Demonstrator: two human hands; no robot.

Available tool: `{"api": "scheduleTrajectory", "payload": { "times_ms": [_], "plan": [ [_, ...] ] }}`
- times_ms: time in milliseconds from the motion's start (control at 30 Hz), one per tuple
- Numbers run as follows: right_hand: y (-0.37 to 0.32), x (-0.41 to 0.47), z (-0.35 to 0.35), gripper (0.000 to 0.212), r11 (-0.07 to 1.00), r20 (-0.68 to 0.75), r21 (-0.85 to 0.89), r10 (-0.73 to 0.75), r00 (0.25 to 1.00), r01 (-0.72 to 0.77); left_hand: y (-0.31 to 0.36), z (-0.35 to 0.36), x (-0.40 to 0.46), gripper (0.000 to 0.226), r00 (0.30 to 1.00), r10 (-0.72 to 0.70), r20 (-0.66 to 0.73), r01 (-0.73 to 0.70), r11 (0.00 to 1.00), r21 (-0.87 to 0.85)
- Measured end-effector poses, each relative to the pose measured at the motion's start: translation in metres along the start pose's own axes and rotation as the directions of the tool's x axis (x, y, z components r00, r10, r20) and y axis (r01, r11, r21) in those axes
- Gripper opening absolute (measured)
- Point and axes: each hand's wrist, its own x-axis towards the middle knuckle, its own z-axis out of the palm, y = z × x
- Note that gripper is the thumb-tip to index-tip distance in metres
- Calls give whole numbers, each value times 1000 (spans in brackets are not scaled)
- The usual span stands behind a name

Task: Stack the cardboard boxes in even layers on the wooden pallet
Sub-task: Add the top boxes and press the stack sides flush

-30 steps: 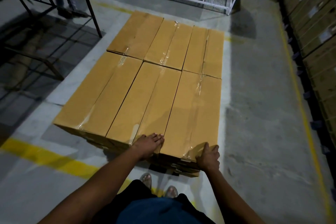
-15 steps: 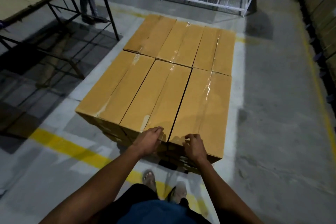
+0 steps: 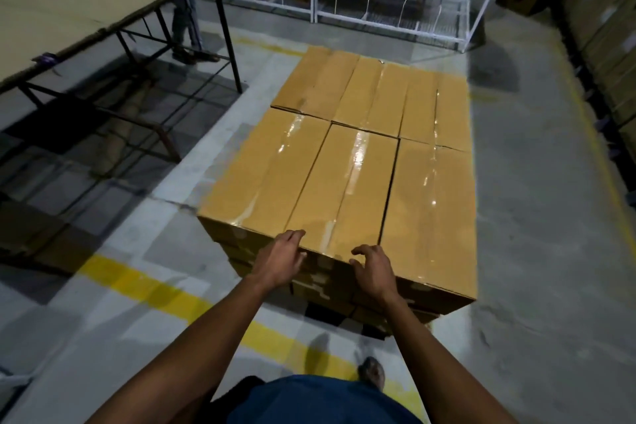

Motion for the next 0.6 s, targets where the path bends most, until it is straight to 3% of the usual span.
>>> {"api": "scheduleTrajectory", "payload": {
  "times_ms": [333, 600],
  "plan": [
    [-149, 11, 105, 25, 997, 4, 33, -67, 998, 67, -145, -65, -49, 52, 993, -102, -52, 100, 994, -40],
    [-215, 54, 149, 30, 993, 50, -28, -115, 992, 116, -232, -94, -39, 54, 985, -156, -79, 148, 985, -91]
  ]
}}
